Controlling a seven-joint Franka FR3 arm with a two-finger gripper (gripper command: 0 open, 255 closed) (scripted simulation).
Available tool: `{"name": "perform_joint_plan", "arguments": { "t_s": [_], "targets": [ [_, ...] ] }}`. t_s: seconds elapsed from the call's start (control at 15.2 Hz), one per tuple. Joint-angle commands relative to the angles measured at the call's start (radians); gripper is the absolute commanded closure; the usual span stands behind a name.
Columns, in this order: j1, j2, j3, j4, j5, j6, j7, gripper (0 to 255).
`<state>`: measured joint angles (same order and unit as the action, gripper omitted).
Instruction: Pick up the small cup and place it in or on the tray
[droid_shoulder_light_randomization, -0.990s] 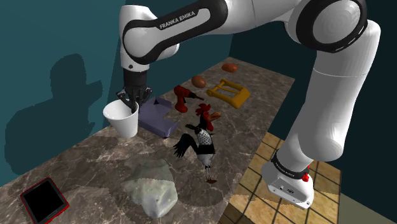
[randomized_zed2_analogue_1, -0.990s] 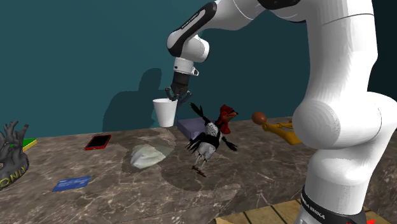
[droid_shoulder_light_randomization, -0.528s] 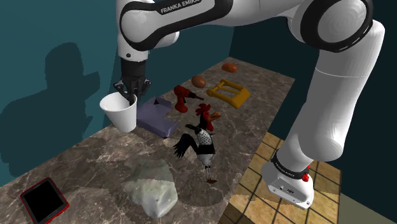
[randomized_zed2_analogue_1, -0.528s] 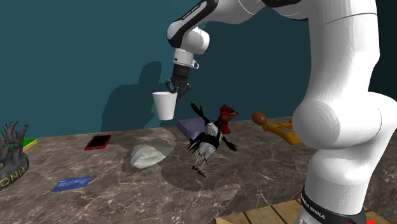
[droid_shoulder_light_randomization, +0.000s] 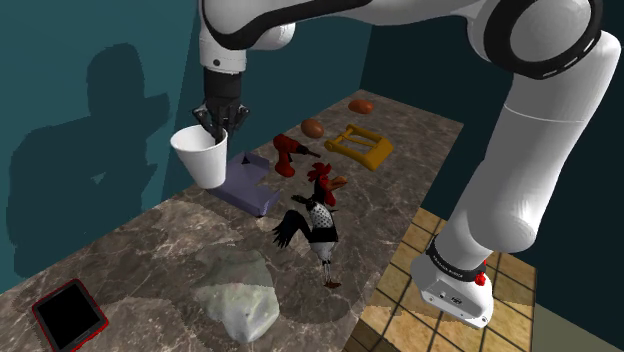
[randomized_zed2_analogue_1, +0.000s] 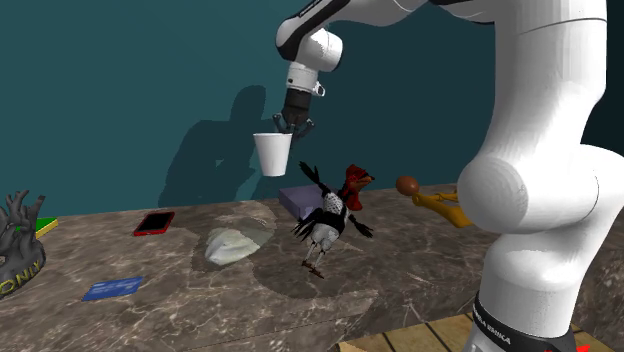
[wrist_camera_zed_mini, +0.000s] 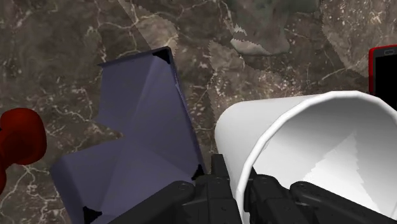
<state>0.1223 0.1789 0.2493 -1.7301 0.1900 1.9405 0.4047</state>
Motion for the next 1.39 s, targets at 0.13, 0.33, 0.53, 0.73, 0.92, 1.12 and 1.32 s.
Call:
{"name": "perform_joint_plan", "arguments": {
  "t_s": [0.13, 0.33, 0.53, 0.73, 0.92, 1.12, 1.32],
  "targets": [
    [-0.053, -0.046, -0.032, -0.029, 0.017, -0.034, -0.085, 255],
    [-0.092, -0.07, -0.062, -0.038, 0.025, -0.064, -0.15, 255],
    [-0.13, -0.085, -0.092, -0.035, 0.029, -0.096, -0.215, 255],
    [-0.137, -0.084, -0.098, -0.057, 0.031, -0.077, -0.231, 255],
    [-0.136, -0.078, -0.097, -0.089, 0.032, -0.039, -0.238, 255],
    [-0.135, -0.07, -0.096, -0.119, 0.034, -0.001, -0.246, 255],
    [-0.134, -0.061, -0.096, -0.148, 0.036, 0.036, -0.253, 255]
  ]
}}
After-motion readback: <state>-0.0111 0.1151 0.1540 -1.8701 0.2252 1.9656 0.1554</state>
